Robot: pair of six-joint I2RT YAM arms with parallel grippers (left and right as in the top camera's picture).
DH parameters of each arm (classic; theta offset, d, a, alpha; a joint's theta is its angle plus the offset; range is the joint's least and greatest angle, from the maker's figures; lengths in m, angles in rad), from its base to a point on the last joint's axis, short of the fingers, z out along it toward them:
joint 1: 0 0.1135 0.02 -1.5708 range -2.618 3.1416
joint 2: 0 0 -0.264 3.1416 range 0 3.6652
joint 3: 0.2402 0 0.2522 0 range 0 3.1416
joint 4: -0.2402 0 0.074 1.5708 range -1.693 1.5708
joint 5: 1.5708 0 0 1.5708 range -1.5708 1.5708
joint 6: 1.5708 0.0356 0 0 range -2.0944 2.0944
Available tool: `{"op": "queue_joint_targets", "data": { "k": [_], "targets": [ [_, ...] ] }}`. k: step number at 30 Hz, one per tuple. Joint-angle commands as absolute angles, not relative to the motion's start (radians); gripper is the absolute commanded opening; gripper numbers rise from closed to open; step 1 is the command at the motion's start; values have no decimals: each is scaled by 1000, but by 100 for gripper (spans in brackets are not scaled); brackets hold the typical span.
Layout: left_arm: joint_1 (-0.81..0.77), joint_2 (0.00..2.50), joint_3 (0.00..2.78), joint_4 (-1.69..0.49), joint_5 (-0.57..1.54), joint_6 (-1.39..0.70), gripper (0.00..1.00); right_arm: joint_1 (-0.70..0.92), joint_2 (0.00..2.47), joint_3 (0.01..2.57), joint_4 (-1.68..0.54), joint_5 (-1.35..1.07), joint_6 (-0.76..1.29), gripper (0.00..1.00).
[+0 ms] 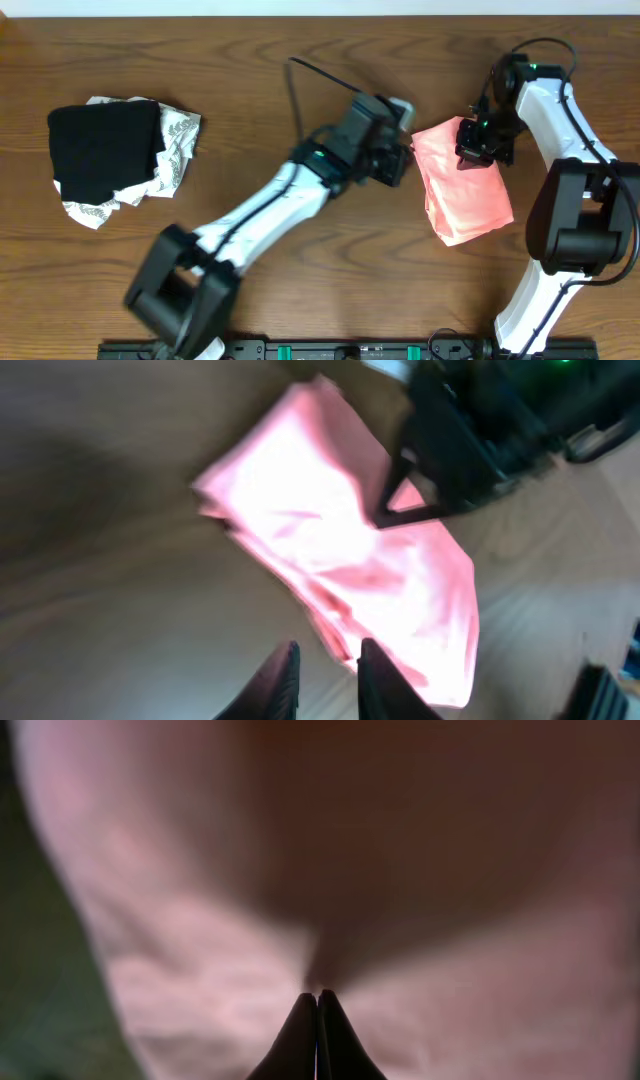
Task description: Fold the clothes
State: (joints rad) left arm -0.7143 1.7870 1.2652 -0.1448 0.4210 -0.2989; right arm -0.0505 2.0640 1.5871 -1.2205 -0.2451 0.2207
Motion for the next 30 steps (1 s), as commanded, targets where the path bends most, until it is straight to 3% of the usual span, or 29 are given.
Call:
{"op": "queue_joint_targets", "data": {
  "k": [1, 7, 17, 21, 26, 30],
  "targets": [
    [-765, 1876, 1270, -75, 506, -341, 19, -104, 2057, 1539, -1162, -314, 284, 1],
    [-799, 1963, 1270, 46, 560, -384, 19, -175, 2057, 1533, -1147, -348, 272, 1],
    [-794, 2098, 1270, 57, 505, -469, 21, -159, 2057, 1528, -1174, -344, 238, 1],
    [-775, 2088, 1274, 54, 539, -471, 26, -164, 2057, 1528, -1172, -345, 231, 1],
    [-712, 1992, 1276, 39, 629, -538, 39, -186, 2057, 1528, -1167, -350, 165, 2],
    [-664, 1905, 1276, 3, 628, -537, 53, -202, 2057, 1528, -1153, -393, 137, 19]
  ]
}}
